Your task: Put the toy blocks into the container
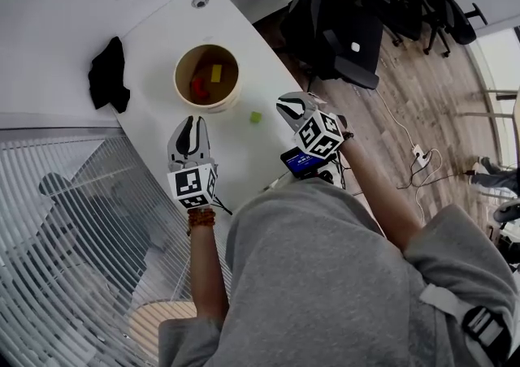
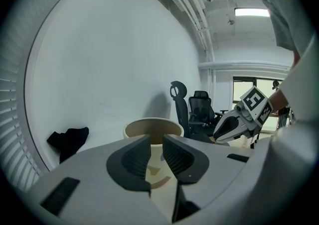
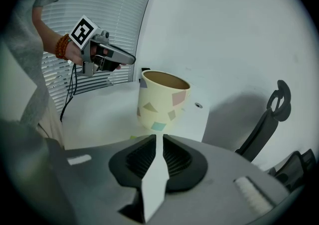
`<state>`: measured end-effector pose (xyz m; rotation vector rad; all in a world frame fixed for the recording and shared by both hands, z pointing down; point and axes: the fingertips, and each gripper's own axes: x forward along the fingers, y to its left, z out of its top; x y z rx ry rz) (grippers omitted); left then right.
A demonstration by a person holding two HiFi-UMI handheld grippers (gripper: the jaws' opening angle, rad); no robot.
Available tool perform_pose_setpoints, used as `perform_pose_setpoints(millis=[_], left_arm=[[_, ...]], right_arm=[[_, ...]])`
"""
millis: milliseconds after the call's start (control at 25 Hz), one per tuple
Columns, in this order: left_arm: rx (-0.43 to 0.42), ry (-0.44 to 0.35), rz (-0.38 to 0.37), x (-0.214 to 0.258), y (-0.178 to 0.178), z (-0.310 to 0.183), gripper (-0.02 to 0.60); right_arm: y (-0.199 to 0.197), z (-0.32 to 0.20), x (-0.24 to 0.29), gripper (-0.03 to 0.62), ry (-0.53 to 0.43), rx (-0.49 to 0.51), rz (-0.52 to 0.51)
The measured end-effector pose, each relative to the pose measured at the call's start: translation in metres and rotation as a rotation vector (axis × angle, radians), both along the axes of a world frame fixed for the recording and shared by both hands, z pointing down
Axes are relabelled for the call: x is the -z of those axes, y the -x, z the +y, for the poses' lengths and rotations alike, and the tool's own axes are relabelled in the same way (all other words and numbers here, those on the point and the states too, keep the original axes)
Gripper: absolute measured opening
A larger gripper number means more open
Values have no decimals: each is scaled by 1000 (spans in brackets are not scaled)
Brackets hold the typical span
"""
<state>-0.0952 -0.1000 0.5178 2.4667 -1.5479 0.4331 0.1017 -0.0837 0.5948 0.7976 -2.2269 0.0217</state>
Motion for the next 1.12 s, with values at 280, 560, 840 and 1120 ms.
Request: perform_pose_setpoints(millis=[280, 560, 840, 1120], left_arm=[[15, 11, 12, -6, 5, 4, 78], [38, 22, 9, -9, 14, 5, 77], [59, 33, 8, -15, 20, 5, 77], [76, 45, 11, -19, 22, 7, 77]], right_arm=[[13, -2, -16, 68, 38, 62, 32], [25, -6, -29, 86, 70, 106, 49], [30, -7, -53, 107, 138, 141, 76], [40, -4, -69, 141, 196, 178, 100]])
